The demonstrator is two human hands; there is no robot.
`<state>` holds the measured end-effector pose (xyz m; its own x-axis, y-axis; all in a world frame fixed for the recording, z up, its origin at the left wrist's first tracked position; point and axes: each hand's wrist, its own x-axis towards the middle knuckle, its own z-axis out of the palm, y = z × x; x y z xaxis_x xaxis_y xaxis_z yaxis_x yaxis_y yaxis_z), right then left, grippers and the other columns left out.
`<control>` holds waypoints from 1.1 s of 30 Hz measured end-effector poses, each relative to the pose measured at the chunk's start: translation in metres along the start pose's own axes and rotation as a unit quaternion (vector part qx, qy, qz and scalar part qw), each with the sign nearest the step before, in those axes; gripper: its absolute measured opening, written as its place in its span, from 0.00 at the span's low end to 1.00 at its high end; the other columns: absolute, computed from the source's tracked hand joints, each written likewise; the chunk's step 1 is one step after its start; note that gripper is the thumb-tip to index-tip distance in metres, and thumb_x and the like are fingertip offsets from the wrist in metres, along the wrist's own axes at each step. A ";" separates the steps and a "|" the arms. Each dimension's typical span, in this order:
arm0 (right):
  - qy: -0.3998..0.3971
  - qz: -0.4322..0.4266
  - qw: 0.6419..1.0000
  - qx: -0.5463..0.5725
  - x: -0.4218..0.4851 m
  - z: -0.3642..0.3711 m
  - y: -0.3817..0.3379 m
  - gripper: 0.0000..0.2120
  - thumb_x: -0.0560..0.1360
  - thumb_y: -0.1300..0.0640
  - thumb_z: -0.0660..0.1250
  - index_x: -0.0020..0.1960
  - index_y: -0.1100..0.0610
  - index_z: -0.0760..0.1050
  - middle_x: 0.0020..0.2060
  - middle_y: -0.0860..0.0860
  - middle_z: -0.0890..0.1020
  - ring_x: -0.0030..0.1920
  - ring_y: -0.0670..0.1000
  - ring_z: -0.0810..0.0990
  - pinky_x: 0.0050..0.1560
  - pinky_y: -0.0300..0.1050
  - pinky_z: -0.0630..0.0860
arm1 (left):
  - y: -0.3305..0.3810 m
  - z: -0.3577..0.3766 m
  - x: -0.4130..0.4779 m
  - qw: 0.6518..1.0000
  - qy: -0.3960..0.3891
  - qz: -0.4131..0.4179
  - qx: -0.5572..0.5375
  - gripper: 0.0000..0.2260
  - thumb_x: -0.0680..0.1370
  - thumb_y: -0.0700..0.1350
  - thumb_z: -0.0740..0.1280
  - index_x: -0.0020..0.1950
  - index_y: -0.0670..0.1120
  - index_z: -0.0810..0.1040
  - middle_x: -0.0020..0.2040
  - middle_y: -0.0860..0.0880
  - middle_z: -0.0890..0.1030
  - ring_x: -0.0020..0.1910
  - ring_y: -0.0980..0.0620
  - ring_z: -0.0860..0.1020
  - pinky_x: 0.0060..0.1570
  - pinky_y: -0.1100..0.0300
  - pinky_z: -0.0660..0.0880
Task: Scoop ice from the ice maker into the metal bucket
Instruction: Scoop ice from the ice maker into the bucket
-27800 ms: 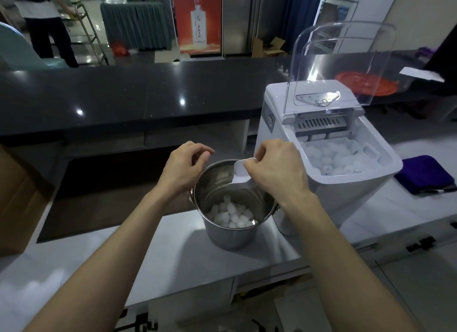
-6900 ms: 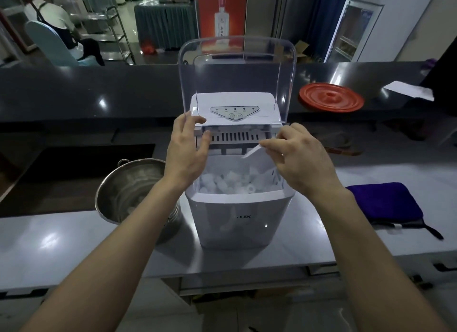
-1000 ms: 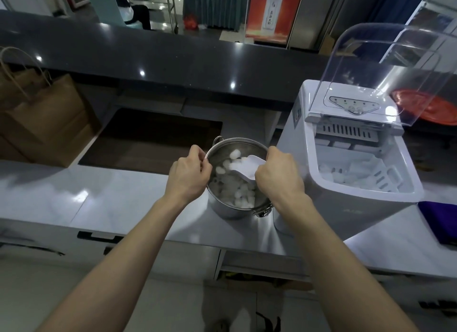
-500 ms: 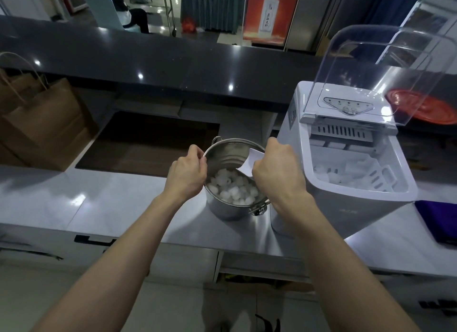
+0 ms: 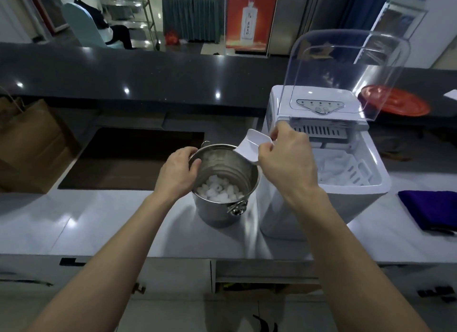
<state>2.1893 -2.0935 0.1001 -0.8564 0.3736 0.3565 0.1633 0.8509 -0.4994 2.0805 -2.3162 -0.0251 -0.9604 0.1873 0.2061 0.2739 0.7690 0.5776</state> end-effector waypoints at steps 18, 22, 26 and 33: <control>0.143 0.002 0.990 -0.012 0.022 -0.069 0.101 0.07 0.76 0.57 0.66 0.52 0.55 0.80 0.36 0.53 0.82 0.38 0.60 0.80 0.42 0.54 0.81 | 0.158 0.033 0.041 0.963 0.042 0.209 -0.164 0.09 0.86 0.50 0.66 0.64 0.54 0.81 0.76 0.55 0.72 0.71 0.52 0.77 0.68 0.46 0.79; 0.128 -0.013 0.991 -0.034 0.022 -0.076 0.125 0.07 0.77 0.57 0.67 0.53 0.54 0.81 0.36 0.54 0.83 0.36 0.60 0.81 0.40 0.53 0.81 | 0.183 0.050 0.043 0.960 0.057 0.209 -0.176 0.08 0.86 0.50 0.67 0.64 0.51 0.80 0.79 0.52 0.68 0.71 0.53 0.76 0.67 0.51 0.79; 0.072 -0.031 0.995 -0.063 0.030 -0.079 0.148 0.09 0.80 0.55 0.67 0.56 0.53 0.84 0.42 0.55 0.86 0.41 0.60 0.83 0.42 0.50 0.81 | 0.202 0.060 0.044 0.969 0.065 0.174 -0.166 0.10 0.86 0.49 0.66 0.67 0.51 0.79 0.81 0.50 0.66 0.73 0.60 0.68 0.67 0.61 0.70; -0.005 -0.122 0.989 -0.080 0.045 -0.075 0.184 0.11 0.83 0.49 0.69 0.61 0.47 0.87 0.47 0.51 0.85 0.48 0.55 0.82 0.48 0.50 0.79 | 0.211 0.074 0.045 0.976 0.095 0.144 -0.136 0.08 0.88 0.47 0.63 0.66 0.51 0.76 0.73 0.51 0.71 0.67 0.59 0.73 0.65 0.58 0.73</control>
<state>2.2178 -1.8923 0.0834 -0.8847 0.1475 0.4423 0.0261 0.9628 -0.2689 2.0913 -2.1003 0.0471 -0.8226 0.2350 0.5178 0.5583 0.5063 0.6573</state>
